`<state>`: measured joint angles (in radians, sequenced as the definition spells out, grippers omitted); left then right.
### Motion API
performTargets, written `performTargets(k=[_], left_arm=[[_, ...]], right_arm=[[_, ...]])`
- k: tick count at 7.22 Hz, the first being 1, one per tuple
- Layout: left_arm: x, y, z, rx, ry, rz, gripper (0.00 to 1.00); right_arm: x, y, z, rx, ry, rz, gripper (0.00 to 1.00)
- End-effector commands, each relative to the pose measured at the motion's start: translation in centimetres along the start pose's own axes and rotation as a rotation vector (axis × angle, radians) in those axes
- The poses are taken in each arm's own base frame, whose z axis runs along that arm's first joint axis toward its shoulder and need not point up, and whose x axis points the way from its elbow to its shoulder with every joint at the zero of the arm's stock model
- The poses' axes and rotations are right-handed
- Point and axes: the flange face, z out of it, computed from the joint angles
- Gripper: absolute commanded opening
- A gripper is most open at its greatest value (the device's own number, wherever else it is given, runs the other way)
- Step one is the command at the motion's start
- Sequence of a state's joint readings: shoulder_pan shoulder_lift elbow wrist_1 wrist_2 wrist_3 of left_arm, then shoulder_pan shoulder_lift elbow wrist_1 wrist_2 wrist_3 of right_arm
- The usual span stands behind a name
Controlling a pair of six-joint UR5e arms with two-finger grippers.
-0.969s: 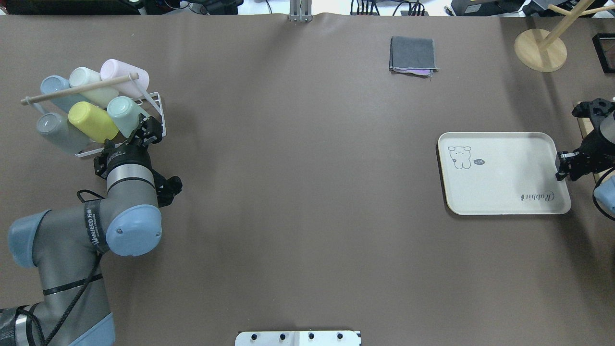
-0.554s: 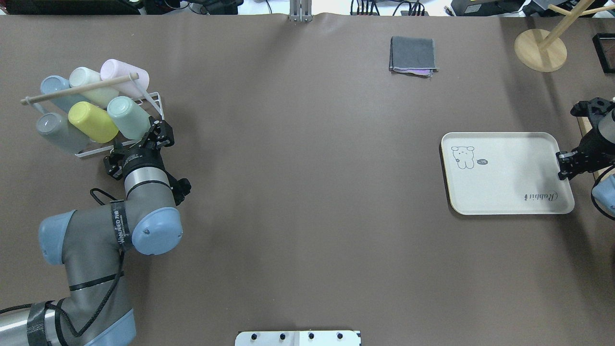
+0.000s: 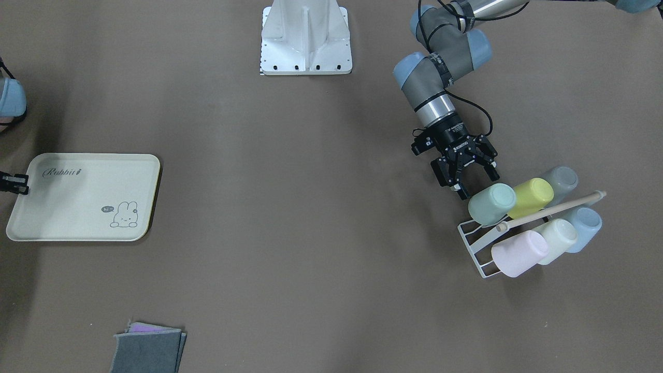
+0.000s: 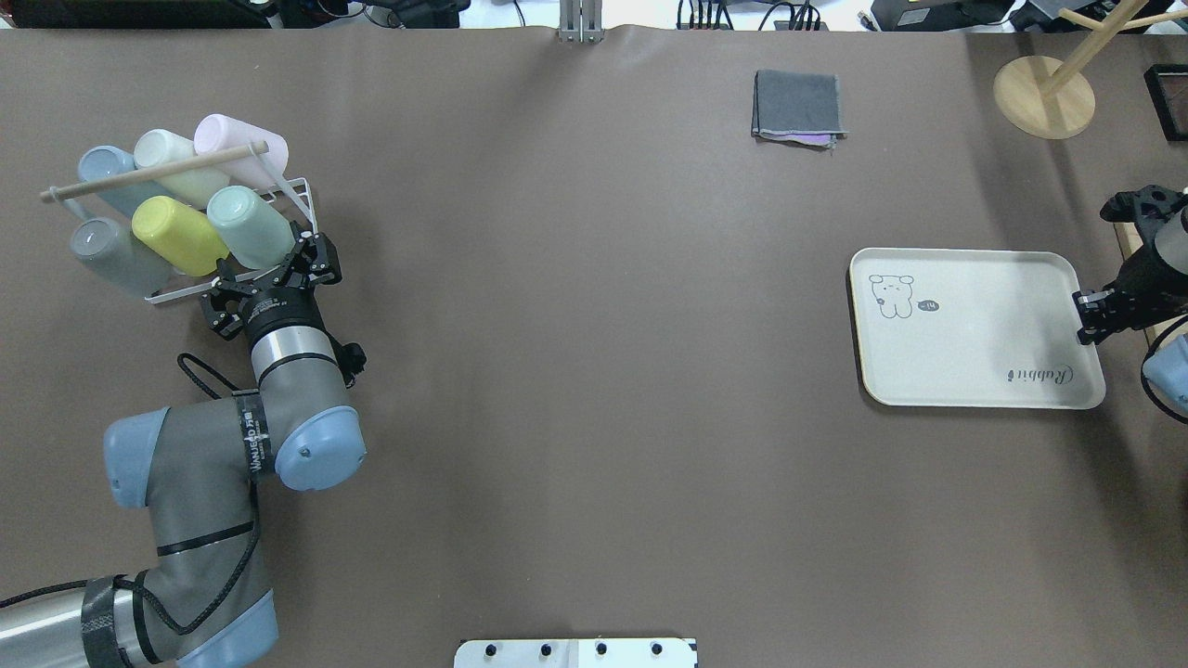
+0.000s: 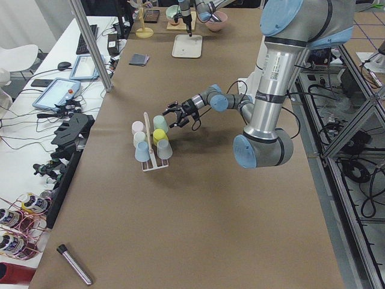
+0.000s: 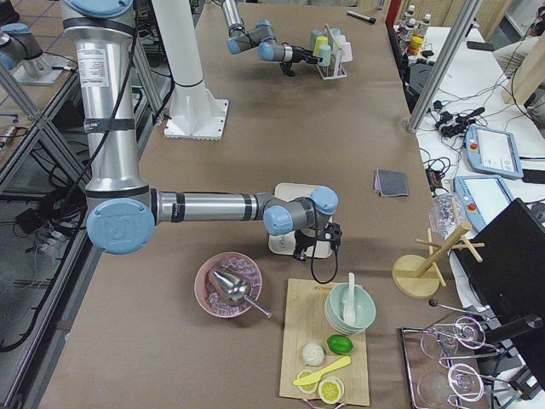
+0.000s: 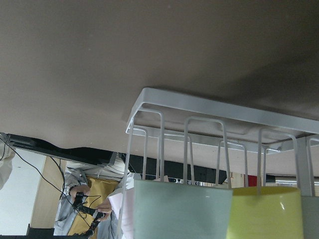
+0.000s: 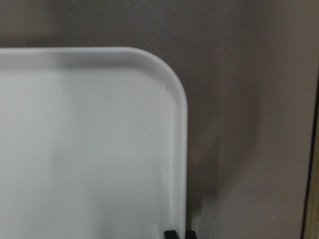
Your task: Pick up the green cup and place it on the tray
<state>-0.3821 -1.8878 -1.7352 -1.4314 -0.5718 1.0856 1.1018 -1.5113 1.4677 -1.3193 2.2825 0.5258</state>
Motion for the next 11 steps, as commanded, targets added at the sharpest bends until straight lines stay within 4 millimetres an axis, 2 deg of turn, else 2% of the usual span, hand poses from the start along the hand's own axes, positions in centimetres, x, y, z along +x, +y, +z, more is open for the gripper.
performTargets(k=[1,5,6,10,11], left_arm=[[0.3,-0.7,0.7,-0.03,0.003,0.046,0.98],[0.4,-1.3,1.3,-0.089,-0.011,0.067,0.98],[-0.4,-1.5,1.3,-0.091,-0.013,0.067,0.98],[1.2,-3.1,4.2,-0.142,0.016,0.104,0.98],[1.2,-2.9,4.6,-0.147,0.02,0.088,0.98]], right_arm=[[-0.8,-0.3,-1.5,0.021,-0.025,-0.009,0.0],[-1.1,-0.2,-5.6,0.037,-0.154,-0.04,0.0],[-1.4,-0.1,-6.5,0.042,-0.178,-0.064,0.0],[-0.7,0.0,-9.3,0.056,-0.28,-0.147,0.0],[-2.1,-1.0,-10.3,0.069,-0.289,-0.159,0.0]])
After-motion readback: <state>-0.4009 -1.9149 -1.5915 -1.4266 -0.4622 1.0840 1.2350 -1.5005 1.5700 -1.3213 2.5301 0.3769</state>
